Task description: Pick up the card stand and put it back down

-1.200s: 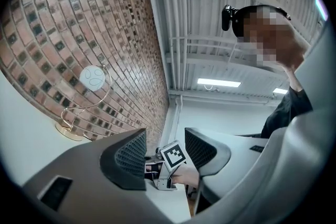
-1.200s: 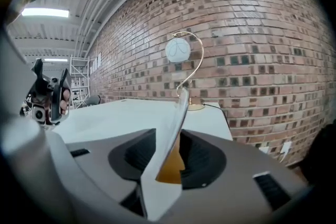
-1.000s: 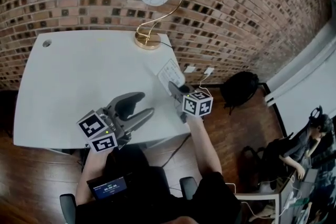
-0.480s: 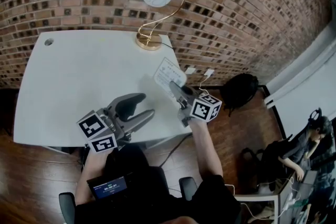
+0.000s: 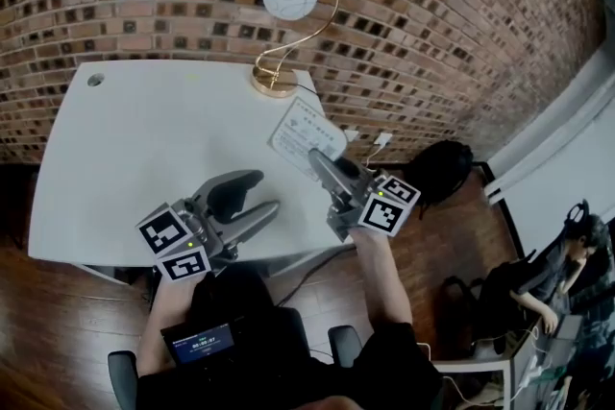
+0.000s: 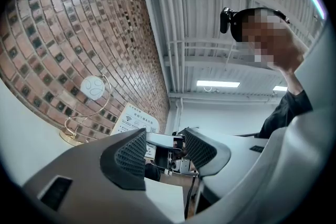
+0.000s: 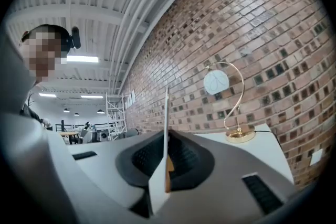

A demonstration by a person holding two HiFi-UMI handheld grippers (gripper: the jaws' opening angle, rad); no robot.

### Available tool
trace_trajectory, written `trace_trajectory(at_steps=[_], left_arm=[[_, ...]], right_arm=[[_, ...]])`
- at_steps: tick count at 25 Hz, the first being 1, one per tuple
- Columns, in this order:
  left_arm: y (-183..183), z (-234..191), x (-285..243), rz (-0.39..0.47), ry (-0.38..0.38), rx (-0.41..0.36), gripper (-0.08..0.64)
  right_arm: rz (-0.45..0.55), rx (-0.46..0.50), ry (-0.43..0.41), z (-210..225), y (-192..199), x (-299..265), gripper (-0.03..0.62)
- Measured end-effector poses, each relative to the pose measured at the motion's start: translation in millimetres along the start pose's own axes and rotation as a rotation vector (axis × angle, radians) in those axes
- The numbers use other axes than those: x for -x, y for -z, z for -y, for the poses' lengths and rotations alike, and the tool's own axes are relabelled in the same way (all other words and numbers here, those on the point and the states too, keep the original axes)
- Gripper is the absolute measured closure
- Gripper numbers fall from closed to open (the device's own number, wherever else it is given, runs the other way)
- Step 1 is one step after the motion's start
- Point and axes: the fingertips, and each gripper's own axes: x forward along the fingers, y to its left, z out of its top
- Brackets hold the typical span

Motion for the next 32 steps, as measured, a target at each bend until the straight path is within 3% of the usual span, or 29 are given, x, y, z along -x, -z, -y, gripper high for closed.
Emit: trace_trajectory(at_steps=[9, 13, 24, 32], left_arm=[[-8.1, 6.5, 7.7, 0.002, -0.004, -0.043, 0.336], [-17.1, 12.0, 12.1, 0.03, -0.011, -0.045, 0.336], [-28.8, 42.7, 24.1, 0.011, -0.04, -0.108, 0.336], [-43.1, 42.3, 50.3, 0.01, -0.079, -0.132, 0.336]], right_arm=[[0.019, 0.038, -0.065, -34.2, -17.5, -6.3, 0.563], [0.035, 0.018, -0.1, -42.1, -18.5, -4.8, 0.563], [0.09, 0.005, -0.212, -66.0, -23.7, 8.9, 0.563], [0.101, -0.01, -0.271, -73.2, -30.0, -16.4, 0.563]])
